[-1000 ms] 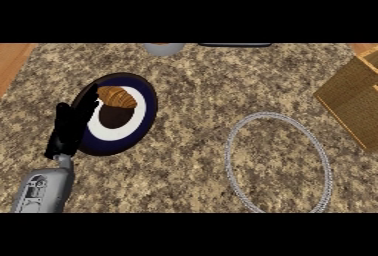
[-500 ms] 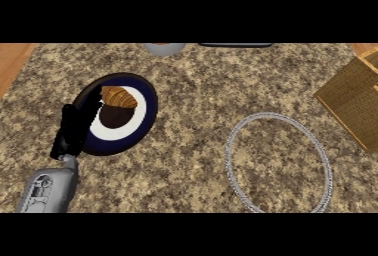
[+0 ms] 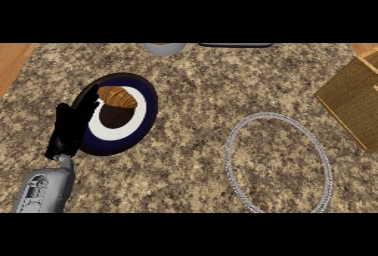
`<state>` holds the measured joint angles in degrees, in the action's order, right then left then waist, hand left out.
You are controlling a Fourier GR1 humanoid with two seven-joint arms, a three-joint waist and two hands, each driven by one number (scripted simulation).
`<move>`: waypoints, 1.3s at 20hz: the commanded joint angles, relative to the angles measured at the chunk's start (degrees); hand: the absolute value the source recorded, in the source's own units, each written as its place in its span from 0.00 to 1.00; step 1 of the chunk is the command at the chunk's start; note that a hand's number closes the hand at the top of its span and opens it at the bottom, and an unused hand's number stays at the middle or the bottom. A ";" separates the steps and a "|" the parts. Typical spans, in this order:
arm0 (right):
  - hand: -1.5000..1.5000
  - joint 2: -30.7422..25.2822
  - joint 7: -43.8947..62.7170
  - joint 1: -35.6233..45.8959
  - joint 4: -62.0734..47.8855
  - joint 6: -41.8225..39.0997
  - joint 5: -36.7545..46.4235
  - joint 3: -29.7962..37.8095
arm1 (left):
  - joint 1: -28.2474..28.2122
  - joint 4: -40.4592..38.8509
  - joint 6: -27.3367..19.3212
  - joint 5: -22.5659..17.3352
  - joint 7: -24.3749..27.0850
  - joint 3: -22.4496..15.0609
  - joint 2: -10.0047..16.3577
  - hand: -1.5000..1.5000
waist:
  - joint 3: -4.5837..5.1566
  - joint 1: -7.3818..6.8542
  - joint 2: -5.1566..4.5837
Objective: Pick the cupcake from the placemat and place it in the basket
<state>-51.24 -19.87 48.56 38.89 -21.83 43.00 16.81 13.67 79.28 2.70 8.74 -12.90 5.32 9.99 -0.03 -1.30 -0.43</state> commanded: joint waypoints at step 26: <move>0.00 -15.64 -2.35 1.55 -28.50 3.62 -15.68 22.06 | 1.49 -2.28 -0.79 1.22 0.16 -0.58 -1.03 0.50 | -0.25 -0.15 -0.78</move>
<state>-62.21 -22.89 51.67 12.98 -14.71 28.34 37.40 13.92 78.94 2.60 9.14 -12.65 4.93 9.26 -0.24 -1.75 -0.96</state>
